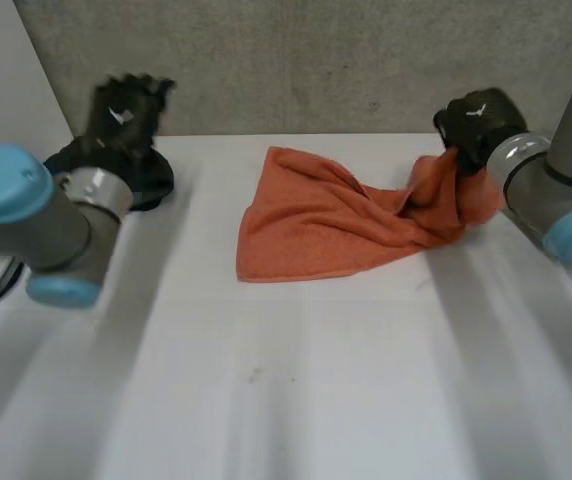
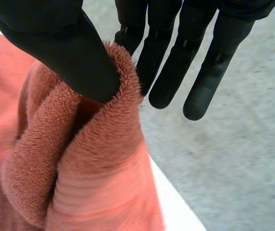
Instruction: Fold the laundry.
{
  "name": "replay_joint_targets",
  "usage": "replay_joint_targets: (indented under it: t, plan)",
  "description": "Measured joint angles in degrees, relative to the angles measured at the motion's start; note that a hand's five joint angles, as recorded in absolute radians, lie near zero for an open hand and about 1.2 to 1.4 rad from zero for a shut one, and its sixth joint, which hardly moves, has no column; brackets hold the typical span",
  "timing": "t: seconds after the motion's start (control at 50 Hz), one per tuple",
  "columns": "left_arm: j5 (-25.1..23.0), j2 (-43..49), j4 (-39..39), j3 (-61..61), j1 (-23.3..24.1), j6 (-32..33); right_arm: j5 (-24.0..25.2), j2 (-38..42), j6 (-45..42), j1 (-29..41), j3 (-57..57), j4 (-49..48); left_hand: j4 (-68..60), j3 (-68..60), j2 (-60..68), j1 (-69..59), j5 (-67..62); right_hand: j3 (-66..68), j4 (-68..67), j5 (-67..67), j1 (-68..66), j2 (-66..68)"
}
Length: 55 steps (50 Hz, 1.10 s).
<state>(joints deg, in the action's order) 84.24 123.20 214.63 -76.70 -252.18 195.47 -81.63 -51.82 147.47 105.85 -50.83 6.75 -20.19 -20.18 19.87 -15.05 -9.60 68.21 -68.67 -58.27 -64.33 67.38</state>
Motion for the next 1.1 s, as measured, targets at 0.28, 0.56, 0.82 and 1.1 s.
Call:
replay_joint_targets:
  t: [0.28,0.56,0.82,1.1]
  plan:
    - [-3.0,9.4,0.3,8.5,6.9,0.0,11.8,-20.0,0.1,6.4,-12.7,-0.2,7.5,6.9,-7.0,3.1,7.0,0.0,0.0,0.0,0.0,0.0]
    - [-7.6,23.5,-0.6,21.6,12.1,0.0,22.2,-41.6,0.7,10.1,-27.3,-1.0,-7.2,-8.8,8.8,-13.8,-7.5,0.0,0.0,0.0,0.0,0.0]
    - [1.4,23.1,-2.8,21.1,7.5,1.3,17.8,-34.6,0.4,4.9,-26.7,-2.0,-48.4,-48.0,48.6,-52.6,-45.8,0.0,0.0,0.0,0.0,0.0]
    - [-3.4,12.6,2.1,20.9,1.2,4.1,0.0,-4.6,1.6,3.1,3.9,-2.1,-48.6,-48.2,48.8,-52.6,-45.8,0.1,-0.1,0.0,0.0,0.4]
